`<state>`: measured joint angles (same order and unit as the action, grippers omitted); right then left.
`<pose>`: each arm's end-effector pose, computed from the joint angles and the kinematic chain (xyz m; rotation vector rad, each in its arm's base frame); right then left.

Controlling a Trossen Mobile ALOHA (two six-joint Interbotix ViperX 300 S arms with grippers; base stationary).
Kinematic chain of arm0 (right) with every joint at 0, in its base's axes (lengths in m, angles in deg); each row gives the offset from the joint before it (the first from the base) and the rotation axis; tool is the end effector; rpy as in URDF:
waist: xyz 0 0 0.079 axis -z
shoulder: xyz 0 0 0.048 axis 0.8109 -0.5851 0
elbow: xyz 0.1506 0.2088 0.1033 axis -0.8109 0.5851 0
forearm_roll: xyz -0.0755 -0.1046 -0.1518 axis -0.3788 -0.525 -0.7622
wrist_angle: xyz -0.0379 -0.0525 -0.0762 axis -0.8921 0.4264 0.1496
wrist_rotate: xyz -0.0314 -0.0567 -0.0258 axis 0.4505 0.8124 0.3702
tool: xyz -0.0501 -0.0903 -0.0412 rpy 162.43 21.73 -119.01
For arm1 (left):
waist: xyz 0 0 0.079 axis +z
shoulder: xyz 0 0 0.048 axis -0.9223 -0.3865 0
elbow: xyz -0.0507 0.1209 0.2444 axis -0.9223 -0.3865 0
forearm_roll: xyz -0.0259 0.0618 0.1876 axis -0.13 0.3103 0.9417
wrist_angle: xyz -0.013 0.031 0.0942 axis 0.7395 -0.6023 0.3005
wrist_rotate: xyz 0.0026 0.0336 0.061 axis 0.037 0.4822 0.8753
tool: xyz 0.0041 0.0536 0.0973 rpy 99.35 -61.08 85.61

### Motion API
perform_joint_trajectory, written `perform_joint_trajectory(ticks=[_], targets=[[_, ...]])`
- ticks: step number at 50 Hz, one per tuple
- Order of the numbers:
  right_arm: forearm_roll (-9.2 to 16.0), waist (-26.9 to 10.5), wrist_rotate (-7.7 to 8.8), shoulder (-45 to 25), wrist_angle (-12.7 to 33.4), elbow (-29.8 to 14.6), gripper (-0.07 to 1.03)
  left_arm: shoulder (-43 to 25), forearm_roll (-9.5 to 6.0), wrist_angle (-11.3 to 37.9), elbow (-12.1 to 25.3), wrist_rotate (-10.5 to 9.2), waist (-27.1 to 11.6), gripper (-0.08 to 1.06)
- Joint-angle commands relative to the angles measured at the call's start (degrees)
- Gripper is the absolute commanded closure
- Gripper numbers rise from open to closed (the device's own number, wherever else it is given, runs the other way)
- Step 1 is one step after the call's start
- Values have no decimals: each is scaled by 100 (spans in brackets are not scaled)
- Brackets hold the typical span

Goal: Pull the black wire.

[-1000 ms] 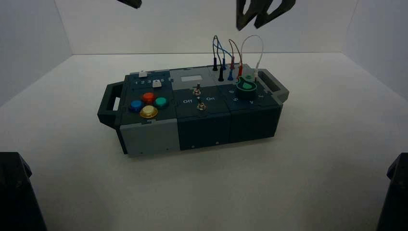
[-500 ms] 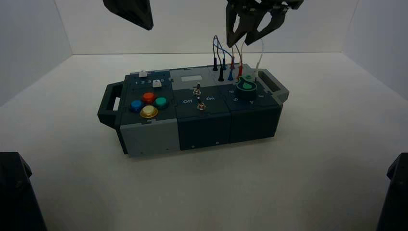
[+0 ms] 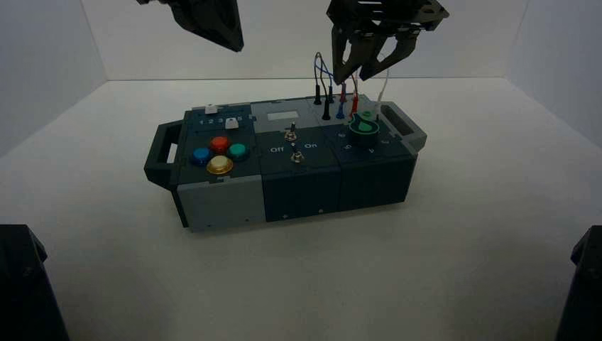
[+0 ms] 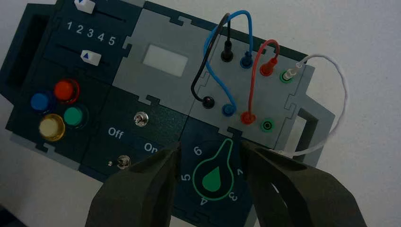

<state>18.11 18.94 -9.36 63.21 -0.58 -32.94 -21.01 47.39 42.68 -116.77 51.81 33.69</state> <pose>0.2868 0.2114 0.0756 -0.2322 1.0777 0.5379 0.2623 -0.2024 0.1131 0.1540 0.9882 -0.6195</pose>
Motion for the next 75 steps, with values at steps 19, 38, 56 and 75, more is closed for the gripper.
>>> perform_joint_trajectory(ticks=[19, 38, 56, 75], targets=[[0, -26, 0, 62, -53, -97, 32, 97, -62, -193, -35, 9, -404, 101], [9, -26, 0, 105, -26, -97, 32, 35, -79, -475, -202, -44, -668, 101], [26, -26, -9, 149, 9, -105, 32, 18, -167, -642, -176, -53, -958, 101], [26, -26, 0, 193, 70, -123, 32, -132, -141, -949, -158, -26, -949, 101]])
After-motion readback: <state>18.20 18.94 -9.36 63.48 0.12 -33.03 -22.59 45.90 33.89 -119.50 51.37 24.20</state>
